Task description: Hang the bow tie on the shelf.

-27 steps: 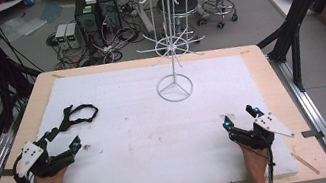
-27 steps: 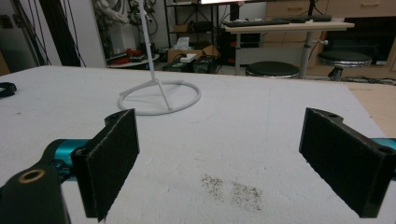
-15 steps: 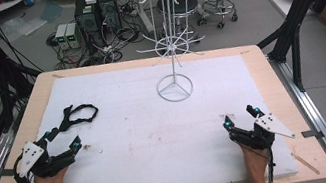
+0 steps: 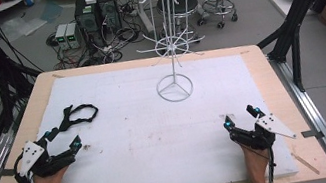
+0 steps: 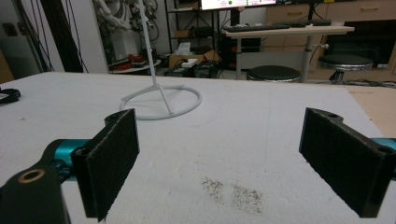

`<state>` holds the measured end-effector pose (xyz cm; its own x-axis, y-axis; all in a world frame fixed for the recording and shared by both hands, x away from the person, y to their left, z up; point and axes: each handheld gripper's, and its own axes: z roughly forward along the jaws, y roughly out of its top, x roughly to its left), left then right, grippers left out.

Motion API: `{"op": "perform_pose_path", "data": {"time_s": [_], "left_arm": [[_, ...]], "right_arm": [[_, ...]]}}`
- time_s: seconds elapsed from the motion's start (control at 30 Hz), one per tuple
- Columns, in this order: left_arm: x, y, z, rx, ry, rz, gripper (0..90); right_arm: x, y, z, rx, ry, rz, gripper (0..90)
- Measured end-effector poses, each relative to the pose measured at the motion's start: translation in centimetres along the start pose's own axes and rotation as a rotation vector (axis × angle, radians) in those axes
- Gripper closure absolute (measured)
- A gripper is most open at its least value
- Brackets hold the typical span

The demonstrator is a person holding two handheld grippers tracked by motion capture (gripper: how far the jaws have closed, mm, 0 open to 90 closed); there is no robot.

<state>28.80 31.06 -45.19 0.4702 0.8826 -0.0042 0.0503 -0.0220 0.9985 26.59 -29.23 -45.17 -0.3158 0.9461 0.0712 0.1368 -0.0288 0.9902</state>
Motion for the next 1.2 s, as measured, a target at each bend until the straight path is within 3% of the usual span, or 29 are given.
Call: {"op": "perform_pose_path", "data": {"time_s": [0.07,0.13,0.27,0.4,0.6,0.8,0.93,1.03,1.2], "left_arm": [[0.1,0.2,0.2,0.042,0.017,-0.027,13.8],[0.2,0.4,0.6,0.086,0.025,-0.025,13.8],[0.1,1.1,0.7,0.13,0.05,0.054,14.4],[0.5,2.1,1.1,0.195,0.054,0.084,14.9],[1.2,3.8,2.0,0.274,0.039,0.062,16.2],[2.0,5.4,3.3,0.35,0.04,0.077,16.3],[2.7,6.0,4.3,0.406,0.032,0.085,17.1],[3.1,6.3,4.9,0.433,0.036,0.067,18.1],[3.9,6.6,5.7,0.486,0.055,0.067,18.2]], "right_arm": [[0.0,0.0,0.0,0.0,0.001,-0.001,11.1],[0.0,0.0,0.0,-0.001,0.001,-0.001,11.1],[0.0,0.0,0.0,0.0,0.001,0.004,11.1],[0.0,0.0,0.0,-0.005,0.001,0.002,11.1],[0.0,0.0,0.0,-0.007,0.002,-0.001,11.1],[0.0,0.0,-0.1,-0.009,0.001,0.003,11.1],[0.0,0.0,-0.1,-0.008,0.002,0.004,11.1],[0.0,0.0,0.0,-0.009,0.003,0.002,11.1],[0.0,0.0,0.0,-0.007,0.002,0.002,11.1]]}}
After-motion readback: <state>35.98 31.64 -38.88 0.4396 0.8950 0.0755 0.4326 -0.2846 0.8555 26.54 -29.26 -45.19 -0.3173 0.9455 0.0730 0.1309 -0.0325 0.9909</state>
